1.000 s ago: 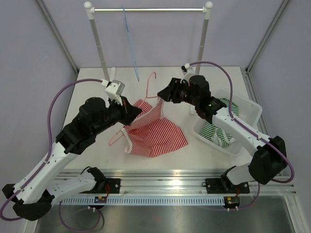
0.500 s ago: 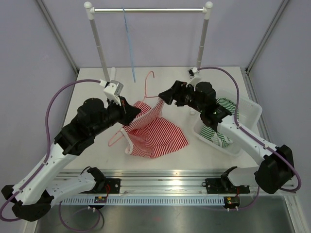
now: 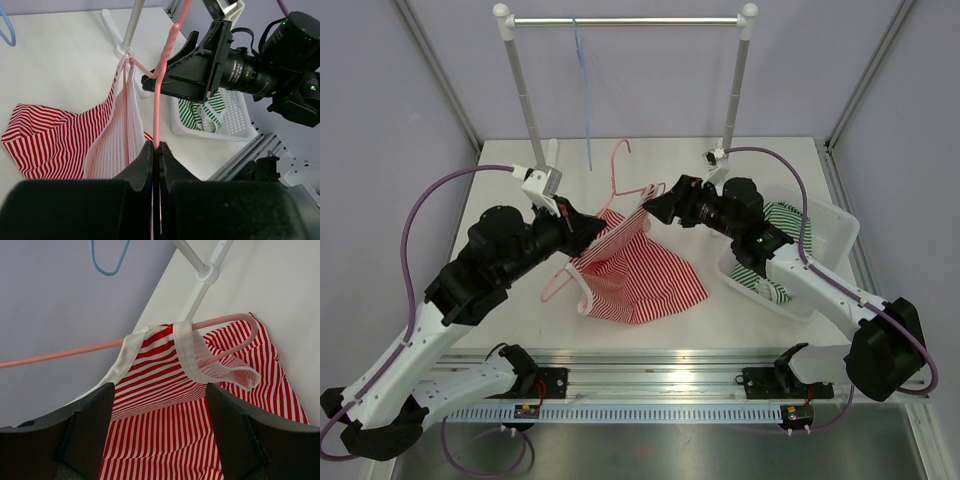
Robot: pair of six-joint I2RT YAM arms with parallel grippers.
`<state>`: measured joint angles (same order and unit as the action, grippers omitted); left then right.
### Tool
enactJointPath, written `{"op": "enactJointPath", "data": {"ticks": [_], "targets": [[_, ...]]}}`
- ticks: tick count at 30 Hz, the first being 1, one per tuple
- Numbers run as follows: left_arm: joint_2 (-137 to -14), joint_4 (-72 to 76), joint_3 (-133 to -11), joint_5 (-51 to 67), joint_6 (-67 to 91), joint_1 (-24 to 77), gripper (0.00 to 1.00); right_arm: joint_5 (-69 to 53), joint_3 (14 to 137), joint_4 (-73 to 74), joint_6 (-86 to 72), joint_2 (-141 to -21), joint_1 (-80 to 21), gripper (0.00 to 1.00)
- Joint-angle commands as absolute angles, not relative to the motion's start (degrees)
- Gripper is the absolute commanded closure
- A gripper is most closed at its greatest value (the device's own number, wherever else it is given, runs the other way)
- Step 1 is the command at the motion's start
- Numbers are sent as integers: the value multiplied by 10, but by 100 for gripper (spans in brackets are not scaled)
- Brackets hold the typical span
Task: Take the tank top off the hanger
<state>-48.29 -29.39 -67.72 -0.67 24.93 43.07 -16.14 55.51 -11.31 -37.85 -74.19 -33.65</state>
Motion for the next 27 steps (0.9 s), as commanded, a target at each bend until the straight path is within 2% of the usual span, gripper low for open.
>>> {"op": "enactJointPath", "data": {"ticks": [1,6,7,16,17,20,21,27], "targets": [[-470,-235,-679,-4,259,434,100,-180,570,-154,-379,-756,-342,20],[-473,-239,-679,-4,257,435,100,-197,586,-166,-378,-762,-342,14],[-473,-240,-678,-4,257,435,100,-197,588,-170,-378,-763,-342,8],[-475,-237,-676,-4,258,436,100,-198,601,-178,-380,-777,-342,8],[-473,-237,-677,11,258,436,100,-194,606,-175,-378,-780,-342,10],[-470,-236,-677,14,258,436,100,-172,617,-160,-367,-791,-342,24],[-470,-236,-677,13,258,436,100,-165,620,-155,-364,-795,-342,34],[-468,-243,-678,3,255,436,100,-128,613,-144,-352,-796,-342,53]]}}
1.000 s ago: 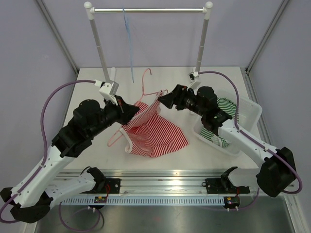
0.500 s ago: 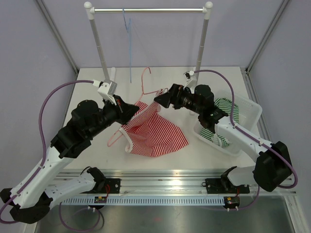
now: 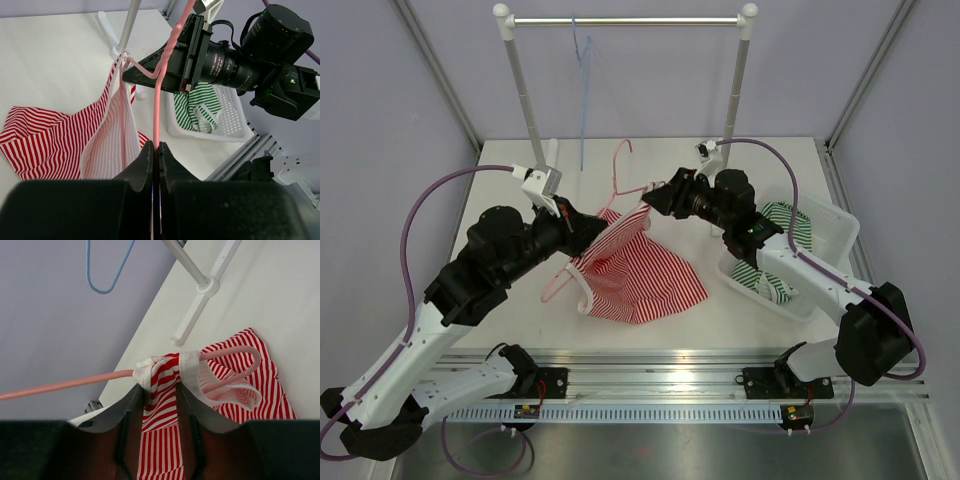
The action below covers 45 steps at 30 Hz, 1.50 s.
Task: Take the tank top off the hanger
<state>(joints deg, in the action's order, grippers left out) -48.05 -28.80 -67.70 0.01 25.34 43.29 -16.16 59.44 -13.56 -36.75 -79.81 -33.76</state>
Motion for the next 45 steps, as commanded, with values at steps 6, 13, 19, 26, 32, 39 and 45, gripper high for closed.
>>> {"op": "enactJointPath", "data": {"ticks": [6,13,19,26,32,39,45], "targets": [[-463,-262,-681,-25,248,436,100,-89,599,-127,-335,-781,-342,100],[-450,-287,-682,-25,238,436,100,32,624,-28,-278,-780,-324,100],[-433,-281,-683,-4,239,436,100,7,696,35,-258,-838,-266,100],[-447,-270,-693,44,238,437,100,-30,760,90,-242,-882,-238,100],[-475,-202,-710,39,239,437,100,-257,703,19,-292,-842,-238,100],[-574,-66,-772,3,214,440,100,-408,662,-45,-331,-716,-322,100],[-646,-17,-849,-84,187,441,100,-329,629,52,-274,-633,-385,100]]}}
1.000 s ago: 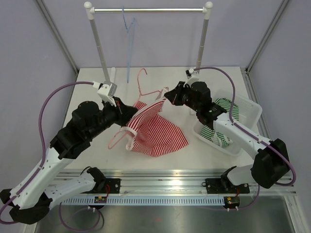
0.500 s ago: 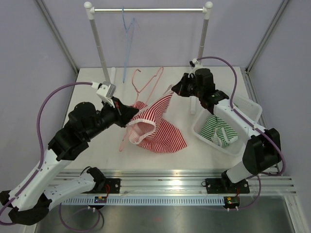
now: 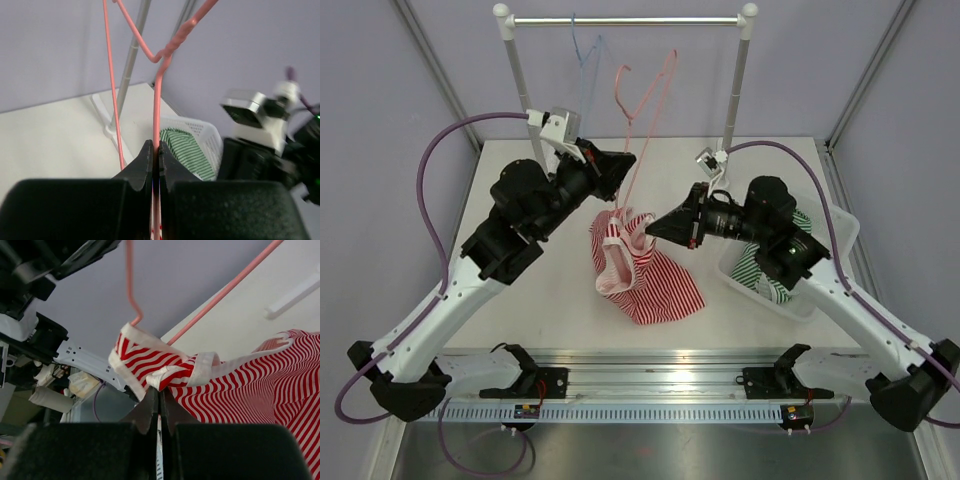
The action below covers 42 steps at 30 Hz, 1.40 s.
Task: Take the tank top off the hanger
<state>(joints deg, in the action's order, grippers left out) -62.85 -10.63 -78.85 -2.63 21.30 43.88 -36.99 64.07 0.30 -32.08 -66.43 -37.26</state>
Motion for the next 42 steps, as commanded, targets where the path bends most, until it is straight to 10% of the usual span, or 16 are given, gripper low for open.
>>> {"op": "enactJointPath", "data": {"ticks": [1,14,16,18,42], "targets": [[-663,-25,-863,-92,185,441,100,-300,622,73,-262,-625,-392,100],[-692,-116,-905,-149,203,441,100,-4,549,164,-224,-688,-531,96],[-679,-162,-901,-143,222,441,100,-4,557,163,-227,-695,-531,28],[-669,-191,-891,-129,235,441,100,12,564,166,-225,-697,-531,1],[-1052,-306,-1345,-56,195,262,100,-65,519,104,-201,-639,-531,1]]}}
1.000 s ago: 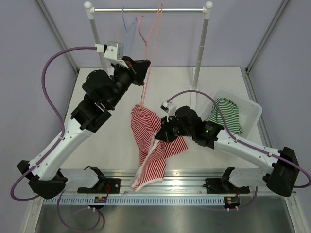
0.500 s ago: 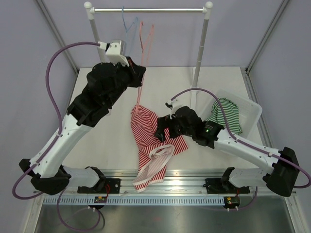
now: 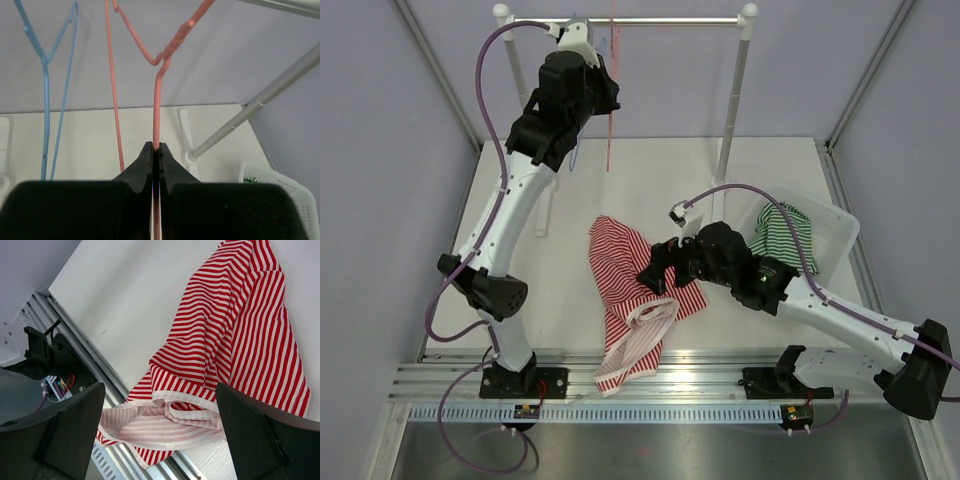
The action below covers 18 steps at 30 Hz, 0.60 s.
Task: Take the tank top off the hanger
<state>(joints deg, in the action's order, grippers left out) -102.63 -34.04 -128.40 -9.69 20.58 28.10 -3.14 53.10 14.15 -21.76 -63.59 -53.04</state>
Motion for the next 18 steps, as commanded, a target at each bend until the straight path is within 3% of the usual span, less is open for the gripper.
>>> {"op": "enactJointPath", "data": {"ticks": [1,10,11,12,14,15,18], "targets": [[-1058,-303,-1350,-48,193,258,100,-71,517,104,-201,-642,-531,0],[-1096,-288,-1353,-6,221,221,100,-51,519,115,-189,-739,-532,1],[-1094,-294,-1348,-4,223,220,95,-28,532,123,-183,-751,-537,0],[-1092,-294,-1344,-4,224,220,74,-10,540,131,-180,-778,-540,0],[-1072,-289,-1318,-3,228,220,61,43,572,165,-171,-812,-547,0],[-1063,-284,-1307,-4,229,220,50,52,583,176,-170,-847,-547,1],[-1030,-280,-1281,-4,230,220,39,47,621,199,-162,-915,-548,1]]}}
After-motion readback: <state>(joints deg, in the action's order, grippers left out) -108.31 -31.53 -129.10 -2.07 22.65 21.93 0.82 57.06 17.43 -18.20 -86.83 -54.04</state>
